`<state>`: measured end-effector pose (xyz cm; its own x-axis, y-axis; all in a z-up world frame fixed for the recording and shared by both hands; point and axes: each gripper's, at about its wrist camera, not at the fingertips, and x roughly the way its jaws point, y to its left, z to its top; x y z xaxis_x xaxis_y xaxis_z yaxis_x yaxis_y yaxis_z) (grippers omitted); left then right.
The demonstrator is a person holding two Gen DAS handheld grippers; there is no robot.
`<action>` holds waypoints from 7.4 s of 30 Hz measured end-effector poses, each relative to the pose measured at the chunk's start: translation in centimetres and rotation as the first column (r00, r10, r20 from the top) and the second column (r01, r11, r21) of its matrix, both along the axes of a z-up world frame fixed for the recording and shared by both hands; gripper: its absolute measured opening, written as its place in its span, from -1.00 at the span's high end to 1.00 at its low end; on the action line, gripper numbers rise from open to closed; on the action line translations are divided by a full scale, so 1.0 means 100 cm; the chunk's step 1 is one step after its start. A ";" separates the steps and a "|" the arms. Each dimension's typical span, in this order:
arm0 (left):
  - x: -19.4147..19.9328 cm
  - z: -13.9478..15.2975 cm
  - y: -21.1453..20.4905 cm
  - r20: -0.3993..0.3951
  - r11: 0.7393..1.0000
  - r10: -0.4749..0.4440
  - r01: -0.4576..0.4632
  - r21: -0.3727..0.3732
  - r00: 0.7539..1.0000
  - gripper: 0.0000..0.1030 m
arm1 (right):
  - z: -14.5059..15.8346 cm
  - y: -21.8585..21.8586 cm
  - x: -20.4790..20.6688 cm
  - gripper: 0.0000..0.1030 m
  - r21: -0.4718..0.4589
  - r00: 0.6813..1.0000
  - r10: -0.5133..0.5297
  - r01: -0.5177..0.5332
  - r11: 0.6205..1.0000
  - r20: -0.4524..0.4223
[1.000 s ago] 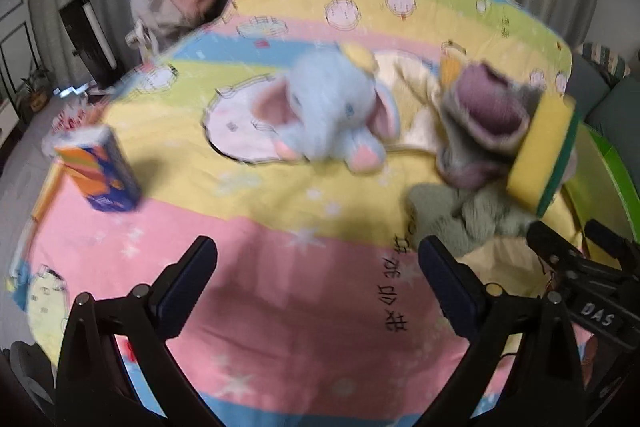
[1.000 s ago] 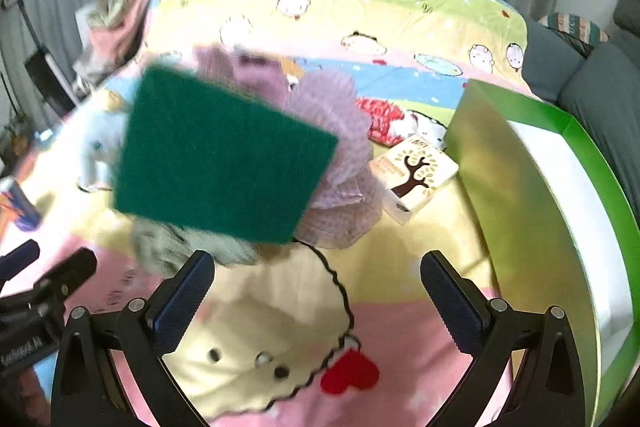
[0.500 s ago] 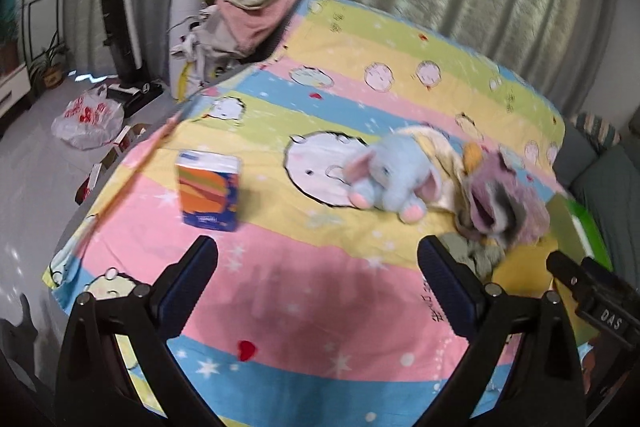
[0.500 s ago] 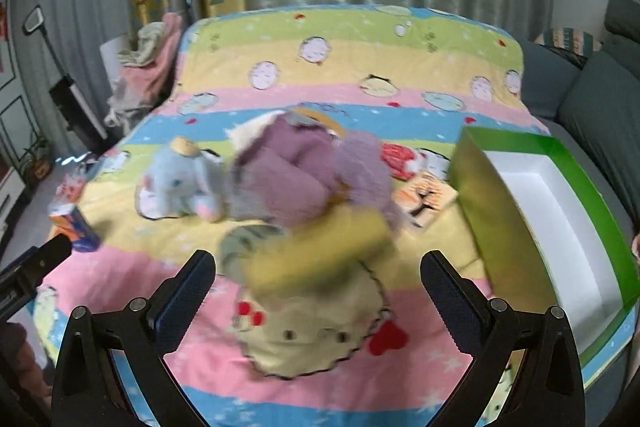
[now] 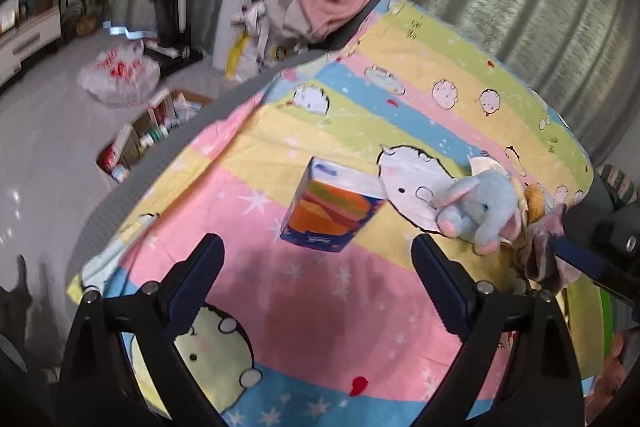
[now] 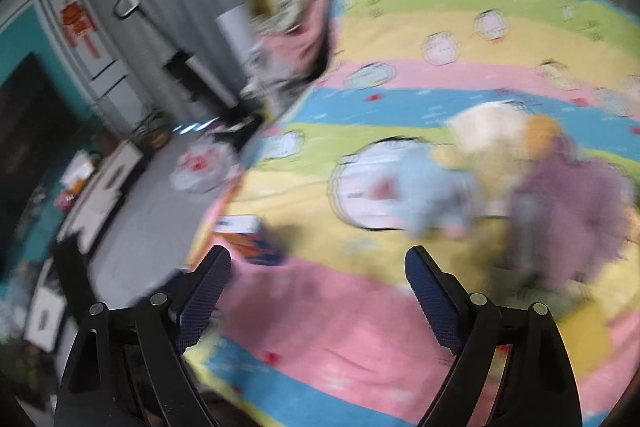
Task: Organize soft objects
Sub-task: 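Move the right gripper to the blue-orange tissue pack and grasp it, then carry the tissue pack with the right gripper into the green-rimmed box and release, then move the right gripper to the yellow sponge and grasp it, then carry the yellow sponge with the right gripper into the box and release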
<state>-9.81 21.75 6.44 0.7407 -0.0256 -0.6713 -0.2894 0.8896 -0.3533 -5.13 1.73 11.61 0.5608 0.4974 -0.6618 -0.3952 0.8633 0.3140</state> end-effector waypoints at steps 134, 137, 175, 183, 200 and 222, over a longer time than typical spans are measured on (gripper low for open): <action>0.017 0.044 -0.239 0.068 0.875 -0.483 0.483 0.014 0.873 -0.81 | -0.028 -0.237 -0.030 -0.86 -0.056 0.898 -0.440 0.439 0.897 -0.012; 0.010 0.039 -0.227 0.076 0.871 -0.476 0.482 -0.098 0.876 -0.97 | -0.037 -0.233 -0.027 -0.85 -0.001 0.920 -0.384 0.385 0.923 -0.078; -0.011 0.064 -0.331 0.088 0.825 -0.564 0.558 0.088 0.821 0.22 | -0.025 -0.266 -0.038 0.01 0.197 0.940 -0.337 0.342 0.919 -0.060; -0.013 0.083 -0.370 0.114 0.780 -0.624 0.608 0.147 0.773 0.24 | -0.007 -0.304 -0.050 0.01 0.257 0.907 -0.421 0.410 0.875 -0.013; 0.015 0.076 -0.442 0.108 0.626 -0.780 0.773 0.106 0.617 0.26 | -0.008 -0.379 -0.061 0.01 0.249 0.784 -0.620 0.601 0.760 0.001; 0.048 0.041 -0.504 0.029 0.542 -0.840 0.840 -0.005 0.542 0.27 | -0.037 -0.441 -0.056 0.06 0.175 0.653 -0.753 0.754 0.634 -0.086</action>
<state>-5.03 -28.67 10.55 0.3875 -0.6542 -0.6495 0.5947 0.7157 -0.3661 -10.71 -42.33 7.88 0.7919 0.0115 -0.6105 0.3685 0.7882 0.4929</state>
